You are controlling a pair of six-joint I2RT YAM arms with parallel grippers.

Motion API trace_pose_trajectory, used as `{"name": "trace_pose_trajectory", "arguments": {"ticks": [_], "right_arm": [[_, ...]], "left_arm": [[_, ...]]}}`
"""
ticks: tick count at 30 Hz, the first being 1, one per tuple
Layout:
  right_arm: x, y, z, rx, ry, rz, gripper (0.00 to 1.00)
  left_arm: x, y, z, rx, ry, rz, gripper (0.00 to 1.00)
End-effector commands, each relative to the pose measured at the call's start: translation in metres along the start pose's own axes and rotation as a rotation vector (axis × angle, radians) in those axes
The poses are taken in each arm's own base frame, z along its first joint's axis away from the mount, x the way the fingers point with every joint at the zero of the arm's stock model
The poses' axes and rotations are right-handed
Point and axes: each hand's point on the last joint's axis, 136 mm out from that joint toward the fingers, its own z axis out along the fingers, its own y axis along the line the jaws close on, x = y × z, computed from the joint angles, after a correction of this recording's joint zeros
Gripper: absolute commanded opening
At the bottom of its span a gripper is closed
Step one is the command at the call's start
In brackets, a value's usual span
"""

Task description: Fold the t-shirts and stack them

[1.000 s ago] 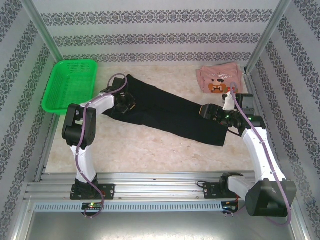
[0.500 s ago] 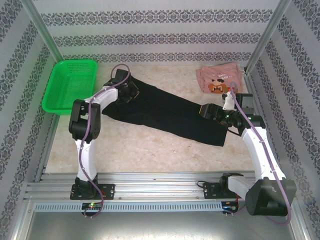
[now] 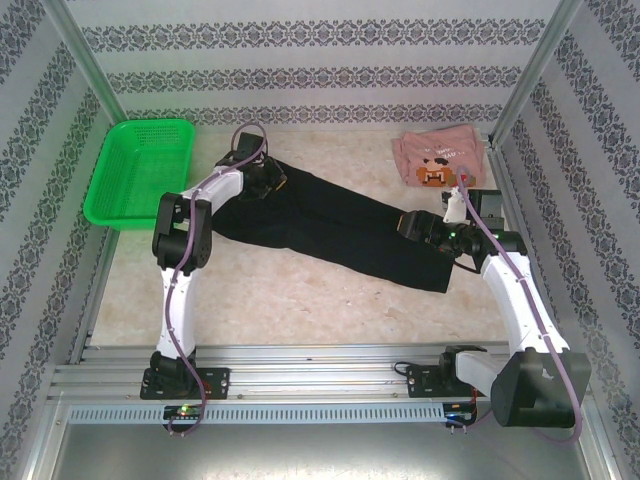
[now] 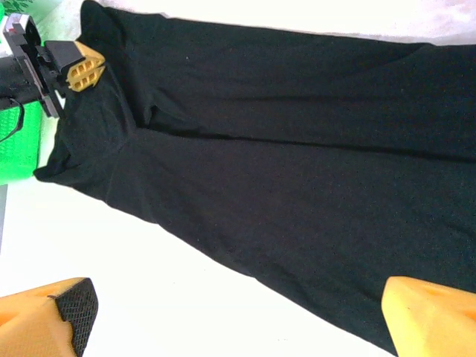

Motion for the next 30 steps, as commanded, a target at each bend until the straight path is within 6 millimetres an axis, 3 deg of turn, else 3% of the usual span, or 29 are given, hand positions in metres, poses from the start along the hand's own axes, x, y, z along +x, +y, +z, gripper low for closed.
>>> {"name": "trace_pose_trajectory", "arguments": {"ticks": [1,9,12,16,17,20,21,23,24,27,30], "right_arm": [[0.001,-0.002,0.006,0.004,0.002,0.006,0.98],[0.004,-0.004,0.009,0.001,0.012,0.019,0.98],[0.005,-0.005,0.009,0.006,0.012,0.02,0.98],[0.007,-0.008,0.009,0.02,0.02,0.023,0.98],[0.008,-0.009,0.01,0.024,0.026,0.025,0.98],[0.011,-0.012,0.011,0.036,0.038,0.036,0.98],[0.011,-0.012,0.012,0.037,0.042,0.038,0.98],[0.013,-0.013,0.012,0.04,0.046,0.04,0.98],[0.014,-0.014,0.013,0.045,0.048,0.041,0.98],[0.016,-0.017,0.015,0.058,0.061,0.046,0.98],[0.016,-0.018,0.021,0.069,0.081,0.044,0.98]], "left_arm": [[-0.006,-0.016,0.0,0.056,0.011,0.066,0.0],[0.003,-0.008,0.017,0.044,0.087,0.107,0.0],[0.003,-0.016,0.018,0.078,0.089,0.128,0.02],[0.001,-0.027,0.017,0.113,0.098,0.152,0.19],[-0.001,-0.03,0.014,0.115,0.089,0.157,0.28],[-0.015,-0.048,-0.012,0.137,0.013,0.179,0.53],[-0.021,-0.057,-0.028,0.149,-0.031,0.191,0.59],[-0.035,-0.074,-0.064,0.17,-0.115,0.205,0.84],[-0.04,-0.081,-0.083,0.18,-0.148,0.215,0.92],[-0.038,-0.083,-0.124,0.146,-0.178,0.247,0.98],[-0.029,-0.054,-0.147,-0.01,-0.177,0.291,1.0]]}}
